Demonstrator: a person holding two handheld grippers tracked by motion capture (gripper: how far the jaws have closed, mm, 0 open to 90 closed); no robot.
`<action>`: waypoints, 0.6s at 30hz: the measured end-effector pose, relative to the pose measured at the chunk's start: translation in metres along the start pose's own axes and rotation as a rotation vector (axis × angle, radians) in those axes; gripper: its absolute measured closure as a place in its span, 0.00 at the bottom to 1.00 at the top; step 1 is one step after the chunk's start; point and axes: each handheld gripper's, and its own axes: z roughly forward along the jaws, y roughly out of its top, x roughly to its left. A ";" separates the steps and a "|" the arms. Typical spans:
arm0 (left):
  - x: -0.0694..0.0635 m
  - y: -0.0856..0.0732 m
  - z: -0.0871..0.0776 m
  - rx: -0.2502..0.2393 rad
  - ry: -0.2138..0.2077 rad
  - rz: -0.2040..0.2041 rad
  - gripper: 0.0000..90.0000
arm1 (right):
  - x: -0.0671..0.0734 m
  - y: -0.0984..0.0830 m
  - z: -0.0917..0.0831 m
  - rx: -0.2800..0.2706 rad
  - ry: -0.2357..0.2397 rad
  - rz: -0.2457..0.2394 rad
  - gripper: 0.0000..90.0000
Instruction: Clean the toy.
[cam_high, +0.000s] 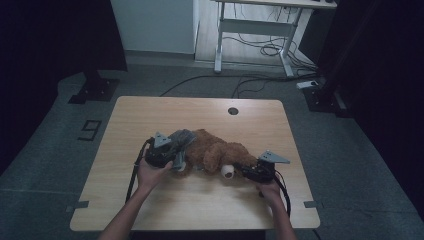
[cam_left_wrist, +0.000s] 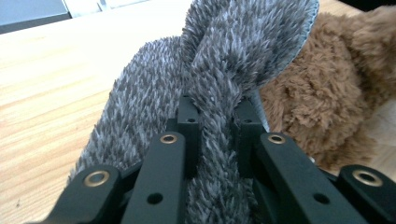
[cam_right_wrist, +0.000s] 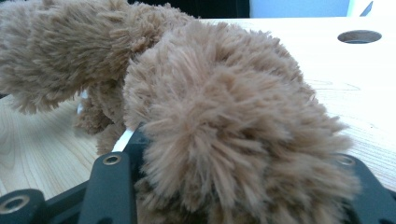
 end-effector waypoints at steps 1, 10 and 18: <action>-0.001 0.003 -0.002 -0.005 -0.006 -0.004 0.86 | 0.000 0.000 0.000 -0.001 -0.001 0.002 0.48; -0.042 0.056 -0.006 -0.067 -0.087 0.079 0.86 | -0.002 0.000 0.000 -0.004 0.002 0.017 0.48; -0.088 0.096 0.020 -0.049 -0.162 0.154 0.86 | -0.002 -0.001 -0.001 -0.002 0.005 0.017 0.48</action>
